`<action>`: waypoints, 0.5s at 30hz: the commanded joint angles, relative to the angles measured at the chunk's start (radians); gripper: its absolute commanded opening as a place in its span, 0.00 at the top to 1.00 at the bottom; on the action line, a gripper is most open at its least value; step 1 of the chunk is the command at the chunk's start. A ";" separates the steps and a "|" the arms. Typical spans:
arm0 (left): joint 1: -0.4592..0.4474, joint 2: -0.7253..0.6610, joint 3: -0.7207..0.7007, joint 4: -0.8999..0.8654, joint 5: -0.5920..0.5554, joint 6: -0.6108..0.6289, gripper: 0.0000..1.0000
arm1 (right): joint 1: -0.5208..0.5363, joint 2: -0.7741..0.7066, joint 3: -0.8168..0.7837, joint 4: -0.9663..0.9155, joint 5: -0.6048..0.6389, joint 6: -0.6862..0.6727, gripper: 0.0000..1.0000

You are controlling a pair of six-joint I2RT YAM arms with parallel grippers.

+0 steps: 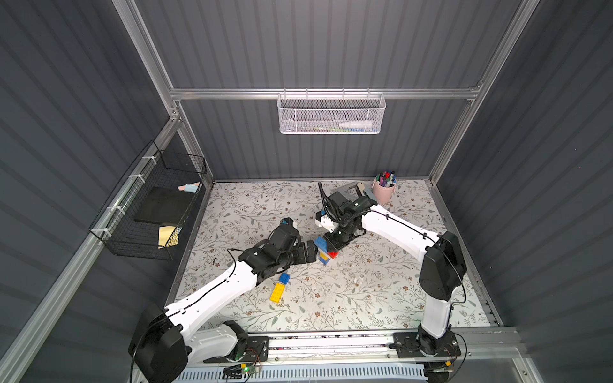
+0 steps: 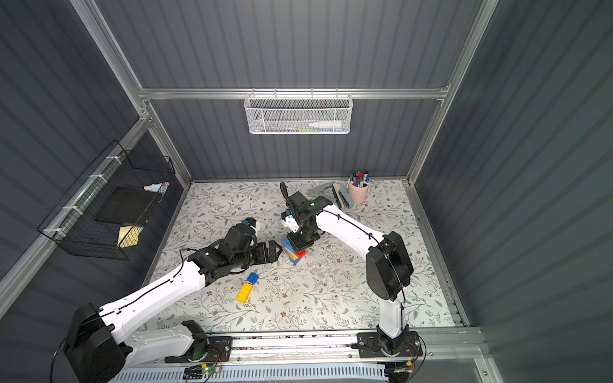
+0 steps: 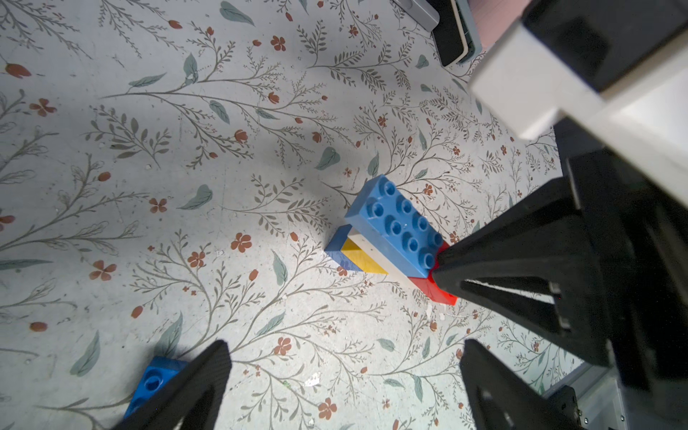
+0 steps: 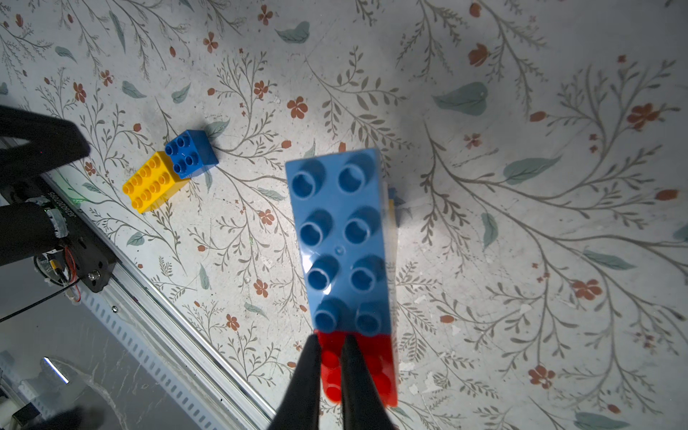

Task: Assemble a spoon with lego
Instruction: Assemble the lego brick with the lego brick.

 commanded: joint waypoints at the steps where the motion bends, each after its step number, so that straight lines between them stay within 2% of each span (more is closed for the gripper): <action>1: 0.007 -0.031 -0.020 -0.029 -0.015 0.017 0.01 | -0.006 0.015 -0.004 -0.006 -0.008 0.001 0.86; 9: 0.009 -0.047 -0.027 -0.042 -0.022 0.016 0.01 | -0.006 0.012 0.075 -0.017 -0.033 0.005 0.85; 10: 0.009 -0.051 -0.027 -0.043 -0.023 0.014 0.01 | -0.006 0.007 0.082 -0.015 -0.072 0.008 0.85; 15: 0.014 -0.074 -0.028 -0.055 -0.028 0.010 0.01 | -0.005 -0.025 0.088 -0.004 -0.099 0.014 0.85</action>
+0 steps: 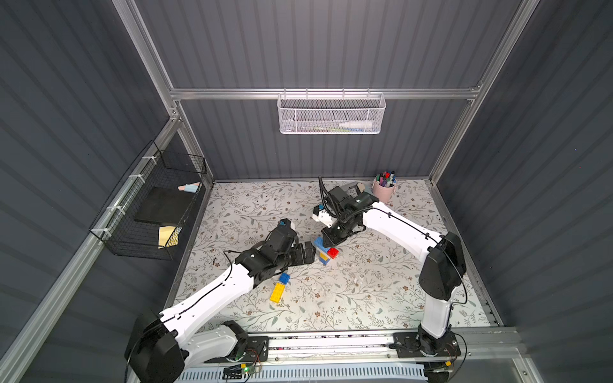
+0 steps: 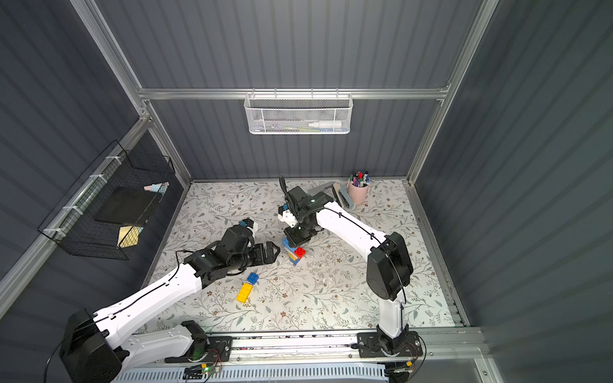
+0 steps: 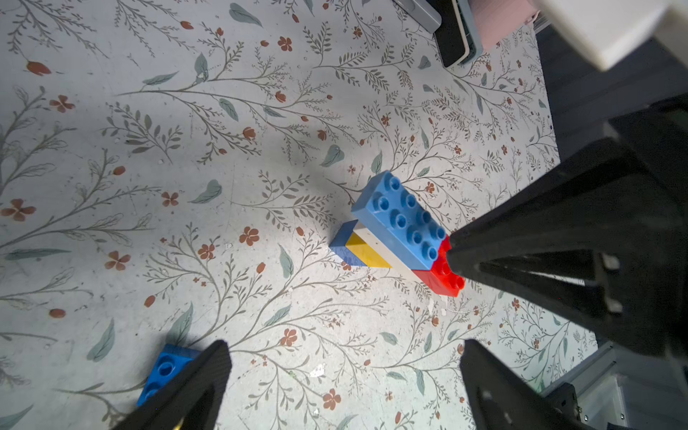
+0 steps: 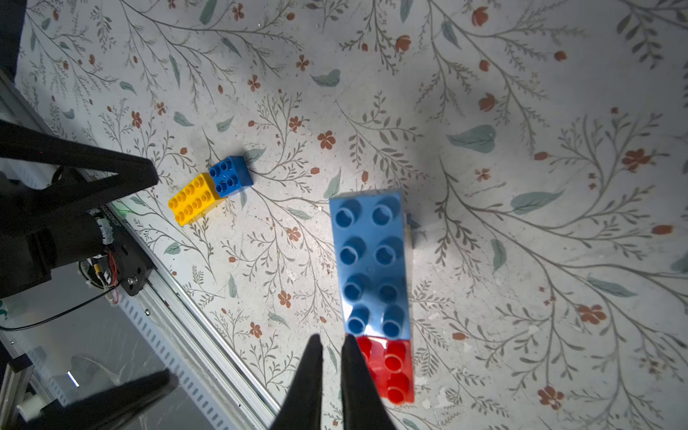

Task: Assemble a spoon with lego
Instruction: Assemble the lego brick with the lego brick, then pick up the lego brick from the center of the board.

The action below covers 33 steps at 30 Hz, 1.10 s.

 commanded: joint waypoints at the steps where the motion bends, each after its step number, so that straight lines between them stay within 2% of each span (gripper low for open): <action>1: 0.010 -0.037 -0.016 -0.035 -0.022 0.010 0.01 | -0.005 -0.035 0.018 -0.009 -0.034 0.007 0.85; 6: 0.029 -0.046 -0.023 -0.109 -0.057 0.008 0.01 | -0.005 -0.118 -0.007 -0.021 -0.027 0.022 0.85; 14: 0.148 -0.036 -0.101 -0.233 -0.075 -0.041 0.01 | -0.006 -0.463 -0.283 0.160 0.114 0.149 0.85; 18: 0.153 0.006 -0.144 -0.260 -0.107 -0.068 0.01 | -0.007 -0.625 -0.449 0.282 0.093 0.176 0.85; 19: 0.153 0.006 -0.165 -0.253 -0.109 -0.077 0.01 | -0.008 -0.647 -0.471 0.290 0.097 0.189 0.23; 20: 0.153 0.004 -0.181 -0.244 -0.109 -0.080 0.01 | -0.007 -0.665 -0.485 0.291 0.101 0.193 0.23; 21: 0.153 0.002 -0.200 -0.240 -0.116 -0.078 0.01 | -0.008 -0.678 -0.501 0.292 0.109 0.200 0.02; 26: 0.147 0.045 -0.241 -0.230 -0.136 -0.066 0.01 | -0.008 -0.679 -0.547 0.290 0.099 0.214 0.01; 33: 0.072 -0.054 -0.281 -0.301 -0.154 -0.120 0.01 | -0.011 -0.654 -0.531 0.244 0.132 0.224 0.01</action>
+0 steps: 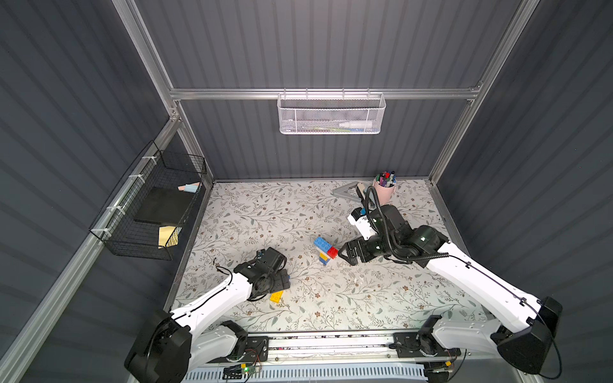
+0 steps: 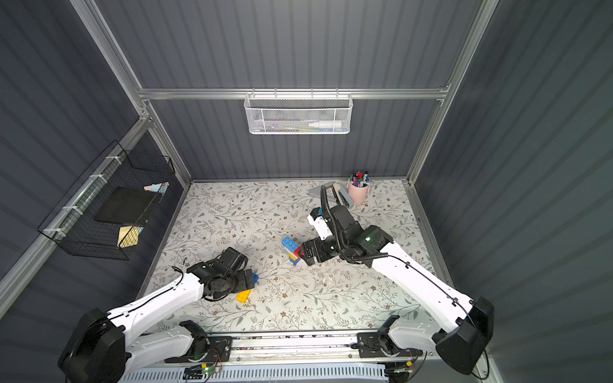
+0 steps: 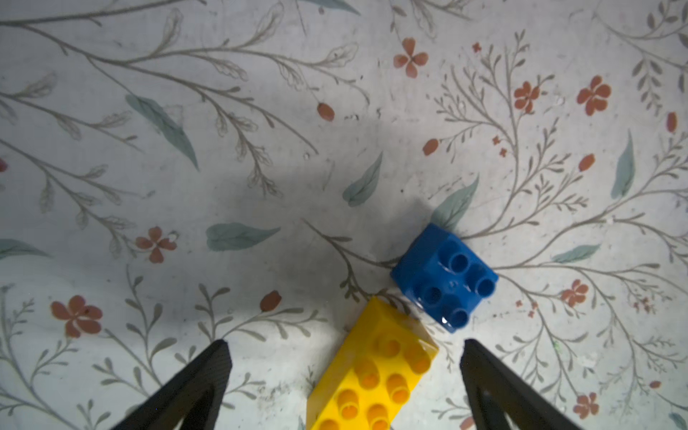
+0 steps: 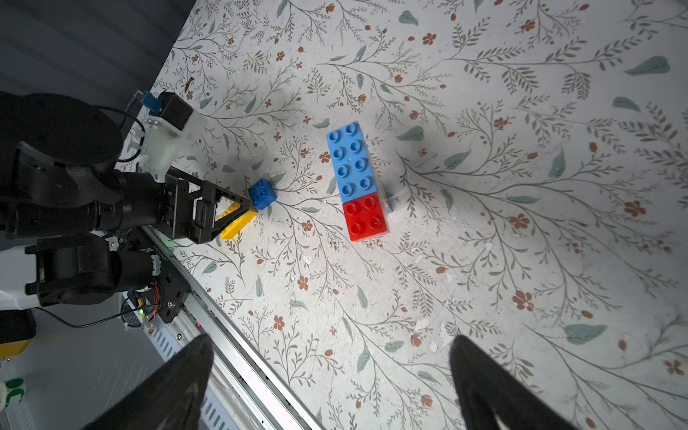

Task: Assemble a spoon with lego
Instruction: Pick up the lego brick from the center of the board.

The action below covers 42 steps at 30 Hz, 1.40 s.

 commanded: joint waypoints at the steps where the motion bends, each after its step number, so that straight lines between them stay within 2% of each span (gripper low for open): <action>1: -0.045 -0.032 -0.009 -0.072 -0.037 -0.046 0.01 | -0.006 0.015 0.010 -0.018 0.014 0.008 0.01; 6: -0.127 0.011 -0.034 -0.105 -0.082 -0.106 0.01 | -0.008 0.034 0.012 0.003 -0.001 0.011 0.01; 10: -0.131 0.014 -0.055 -0.110 -0.105 -0.111 0.01 | -0.009 0.047 0.016 -0.002 -0.014 0.015 0.01; 16: -0.131 0.059 -0.009 -0.114 -0.120 -0.093 0.03 | -0.011 0.047 0.013 -0.005 -0.013 0.021 0.02; 20: -0.131 0.082 0.003 -0.104 -0.114 -0.091 0.04 | -0.013 0.041 0.005 -0.009 -0.006 0.022 0.02; 22: -0.127 0.078 -0.015 -0.082 -0.073 -0.085 0.04 | -0.012 0.040 -0.005 -0.006 -0.003 0.023 0.02; 26: -0.110 0.083 -0.003 -0.058 -0.085 -0.081 0.05 | -0.014 0.042 -0.013 -0.010 -0.005 0.026 0.03; 29: -0.098 0.110 0.020 -0.045 -0.075 -0.056 0.09 | -0.014 0.042 -0.013 -0.018 -0.004 0.026 0.04; 34: -0.074 0.125 0.032 -0.029 -0.062 -0.024 0.26 | -0.015 0.043 -0.023 -0.021 0.001 0.030 0.06; 42: -0.064 0.105 0.011 -0.033 -0.041 -0.015 0.43 | -0.015 0.051 -0.032 -0.013 -0.004 0.042 0.09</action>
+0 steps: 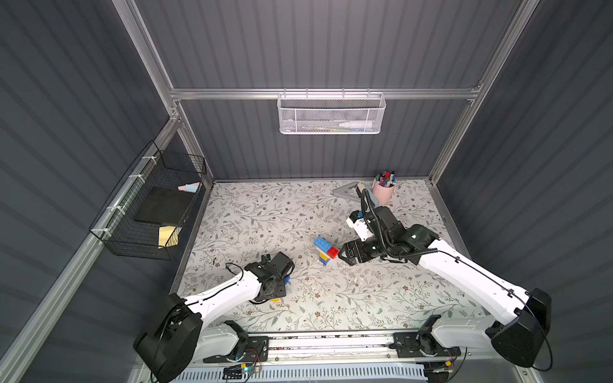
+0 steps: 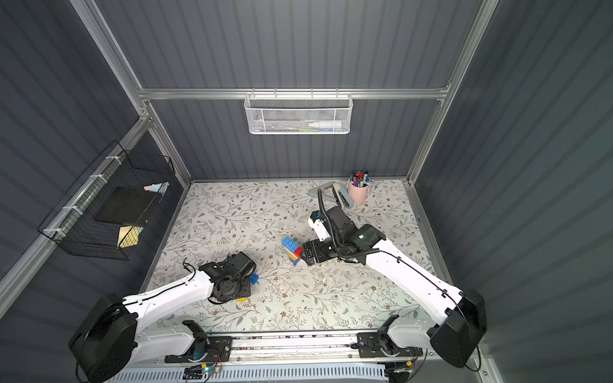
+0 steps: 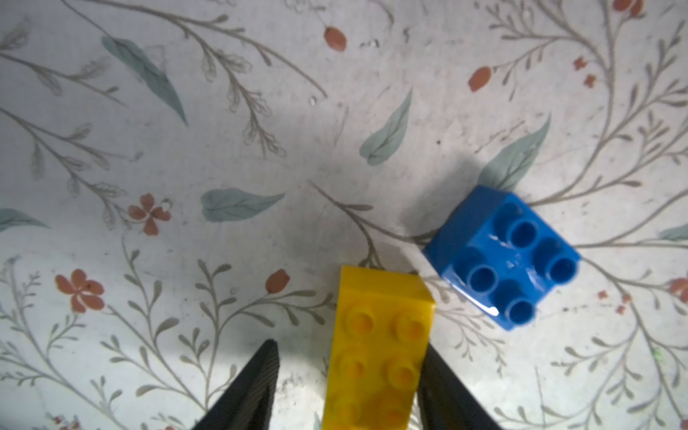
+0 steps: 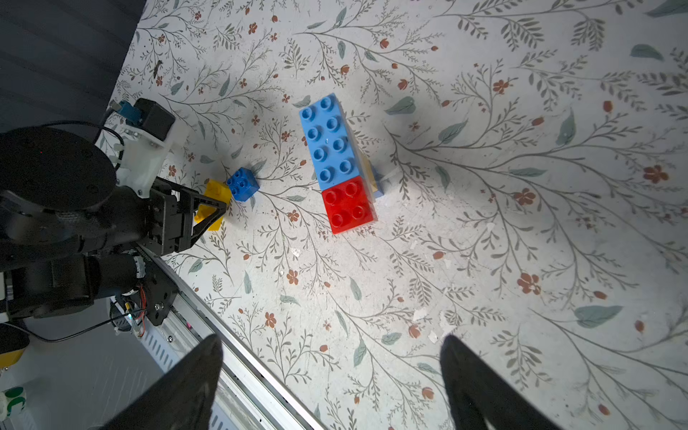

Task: Assemble a spoon with lego
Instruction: Pick up the lego brick from the center of the board, then place the lego brick at the center of the board.

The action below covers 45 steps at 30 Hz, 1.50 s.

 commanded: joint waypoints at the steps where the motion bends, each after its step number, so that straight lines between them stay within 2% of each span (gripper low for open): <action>1: 0.006 -0.022 -0.009 -0.003 0.021 0.013 0.45 | -0.004 0.003 -0.005 -0.014 -0.004 0.009 0.10; 8: 0.012 -0.029 -0.021 0.018 0.042 0.014 0.71 | -0.003 0.028 0.006 -0.018 -0.044 0.007 0.13; 12: 0.012 -0.044 -0.011 0.006 0.057 0.021 0.79 | -0.003 0.036 0.007 -0.033 -0.058 0.002 0.15; 17: 0.011 -0.140 0.037 -0.070 0.077 0.023 0.82 | -0.003 0.025 -0.003 -0.036 -0.041 0.012 0.16; 22: 0.012 -0.239 0.130 -0.077 0.090 0.031 0.81 | -0.004 0.012 -0.011 -0.055 0.072 0.074 0.16; 25: 0.011 -0.249 0.171 -0.061 0.182 0.003 0.81 | -0.012 0.003 -0.018 -0.068 0.127 0.108 0.15; 31: 0.010 -0.174 0.345 -0.049 0.276 -0.063 0.81 | -0.064 -0.036 -0.051 -0.066 0.139 0.151 0.15; 37: -0.012 -0.041 0.514 -0.010 0.385 -0.176 0.84 | -0.106 -0.064 -0.091 -0.055 0.128 0.166 0.16; 45: -0.081 0.078 0.611 0.057 0.390 -0.262 0.84 | -0.165 -0.101 -0.143 -0.047 0.131 0.182 0.16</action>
